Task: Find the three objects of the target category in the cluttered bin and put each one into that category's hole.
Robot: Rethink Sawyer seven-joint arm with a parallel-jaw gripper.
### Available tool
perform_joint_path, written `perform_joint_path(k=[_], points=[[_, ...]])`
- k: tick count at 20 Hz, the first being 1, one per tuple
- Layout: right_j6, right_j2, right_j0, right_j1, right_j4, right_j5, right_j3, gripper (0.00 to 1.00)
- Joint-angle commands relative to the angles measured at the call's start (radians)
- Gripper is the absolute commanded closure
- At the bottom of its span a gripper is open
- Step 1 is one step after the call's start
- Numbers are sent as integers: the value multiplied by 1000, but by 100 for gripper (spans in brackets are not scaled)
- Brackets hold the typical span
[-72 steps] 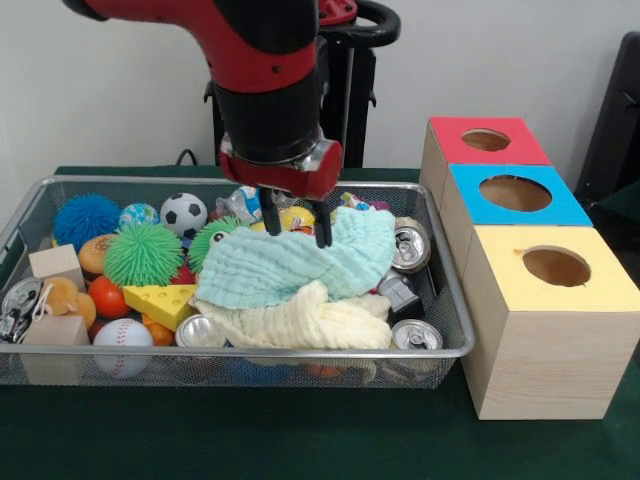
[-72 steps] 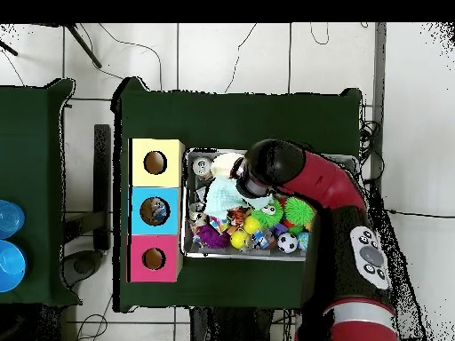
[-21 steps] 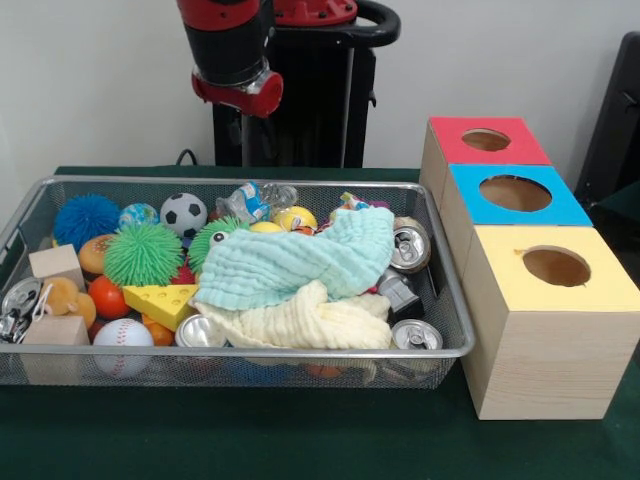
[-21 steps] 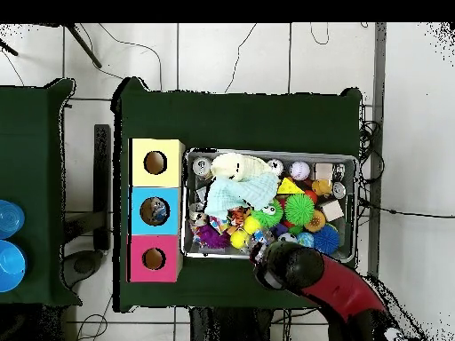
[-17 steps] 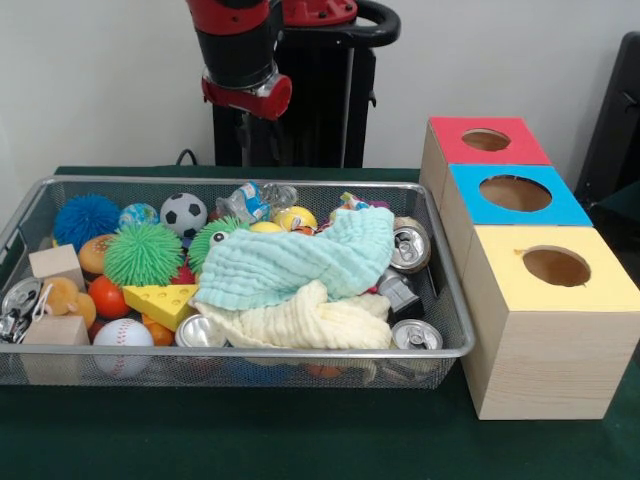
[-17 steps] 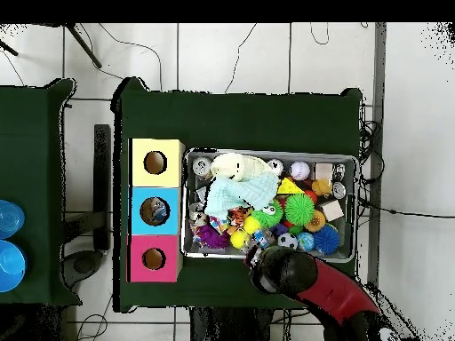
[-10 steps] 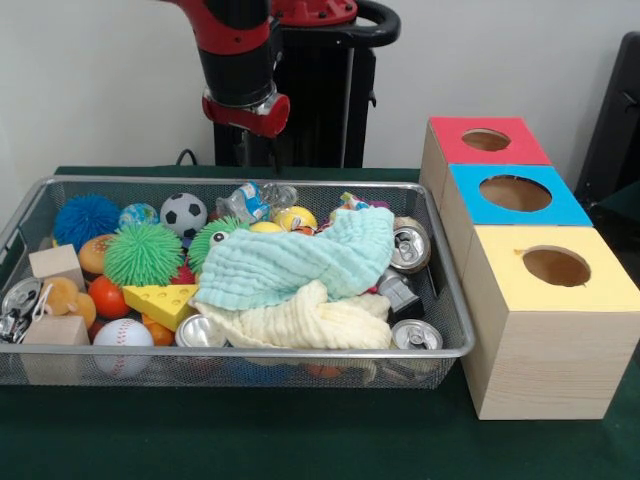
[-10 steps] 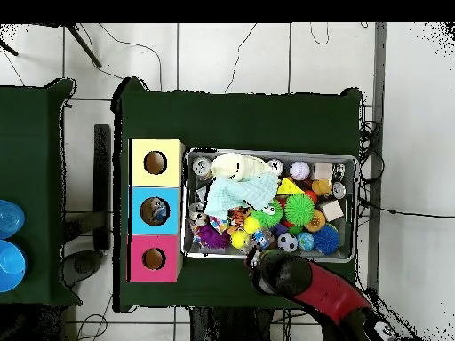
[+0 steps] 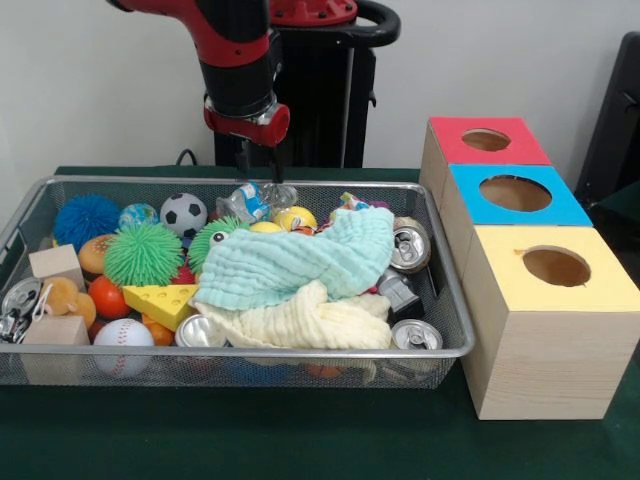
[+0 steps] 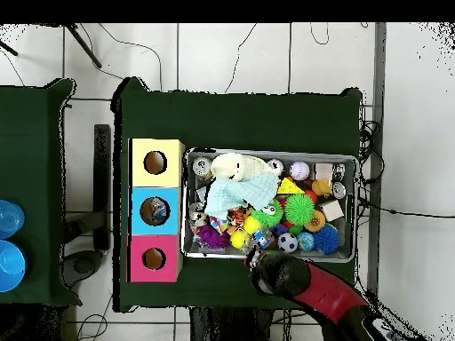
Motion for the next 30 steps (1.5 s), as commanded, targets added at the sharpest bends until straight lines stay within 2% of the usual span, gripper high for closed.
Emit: perform_joint_path(k=[1,9,19,30], points=[[74,91,-4,79,-29,-61,-21,0],[78,84,9,110,-23,-63,-65,0],[85,86,20,110,7,-18,-105,0],[62,67,19,203,-24,-53,-197,0]])
